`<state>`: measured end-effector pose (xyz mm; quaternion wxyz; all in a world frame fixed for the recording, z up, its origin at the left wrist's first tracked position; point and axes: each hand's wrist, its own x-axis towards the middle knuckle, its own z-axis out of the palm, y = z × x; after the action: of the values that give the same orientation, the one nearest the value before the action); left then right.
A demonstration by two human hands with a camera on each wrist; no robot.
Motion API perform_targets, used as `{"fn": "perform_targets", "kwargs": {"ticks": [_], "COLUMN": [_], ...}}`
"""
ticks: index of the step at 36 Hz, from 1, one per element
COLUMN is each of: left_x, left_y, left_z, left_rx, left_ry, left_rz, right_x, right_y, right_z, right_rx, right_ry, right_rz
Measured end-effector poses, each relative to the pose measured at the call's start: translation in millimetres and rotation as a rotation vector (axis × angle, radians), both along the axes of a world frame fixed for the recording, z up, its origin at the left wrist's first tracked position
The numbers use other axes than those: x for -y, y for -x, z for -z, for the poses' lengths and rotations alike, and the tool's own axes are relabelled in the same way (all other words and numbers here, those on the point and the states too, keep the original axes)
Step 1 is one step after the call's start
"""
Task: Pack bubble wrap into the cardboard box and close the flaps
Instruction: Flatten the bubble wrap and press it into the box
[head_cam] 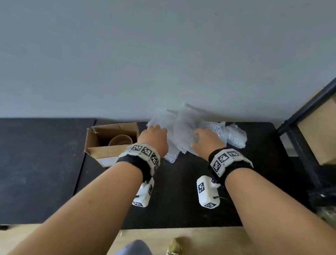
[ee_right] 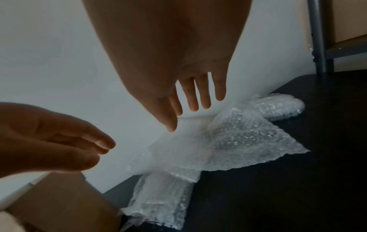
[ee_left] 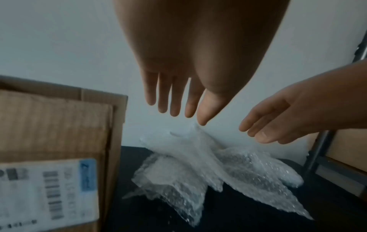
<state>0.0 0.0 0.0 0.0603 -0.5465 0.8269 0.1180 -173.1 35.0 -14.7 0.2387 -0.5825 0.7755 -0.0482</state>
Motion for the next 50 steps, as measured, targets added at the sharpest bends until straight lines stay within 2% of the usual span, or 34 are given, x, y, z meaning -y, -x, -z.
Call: {"fn": "perform_targets", "kwargs": {"ticks": [5,15,21,27,32,37,43,45,50], "left_x": [0.8,35.7,51.6,58.4,54.7,50.4,34.7,25.7,-7.4], "left_y": [24.9,64.8,76.6,77.5,70.2,61.2,55.5,53.7,51.4], "left_z": [17.3,40.0,51.6,53.5,50.1,51.3,54.6,57.7,64.4], "left_rx": [0.011,0.013,-0.006,-0.048,-0.036,-0.018,-0.042,-0.043,0.010], "left_ry": [-0.089,-0.080,-0.137,-0.154,-0.113,-0.094,-0.103,-0.054,0.203], "left_rz": [-0.033,-0.072,-0.164,-0.134,-0.104,-0.075,-0.085,-0.068,0.012], "right_x": [-3.3,8.5,21.7,36.5,43.2,36.6,12.8,1.2,-28.1], "right_y": [27.6,58.9,66.5,73.8,70.9,63.9,61.4,59.3,53.0], "right_z": [10.7,37.7,48.3,50.6,54.2,60.7,70.3,74.0,80.6], "right_rx": [0.009,0.028,0.007,0.041,-0.009,-0.152,-0.141,-0.143,-0.114], "right_ry": [-0.038,-0.073,-0.088,-0.003,0.071,0.126,-0.084,-0.139,-0.231], "right_rz": [0.044,0.097,0.124,0.165,0.141,0.104,0.138,0.137,0.171]}}
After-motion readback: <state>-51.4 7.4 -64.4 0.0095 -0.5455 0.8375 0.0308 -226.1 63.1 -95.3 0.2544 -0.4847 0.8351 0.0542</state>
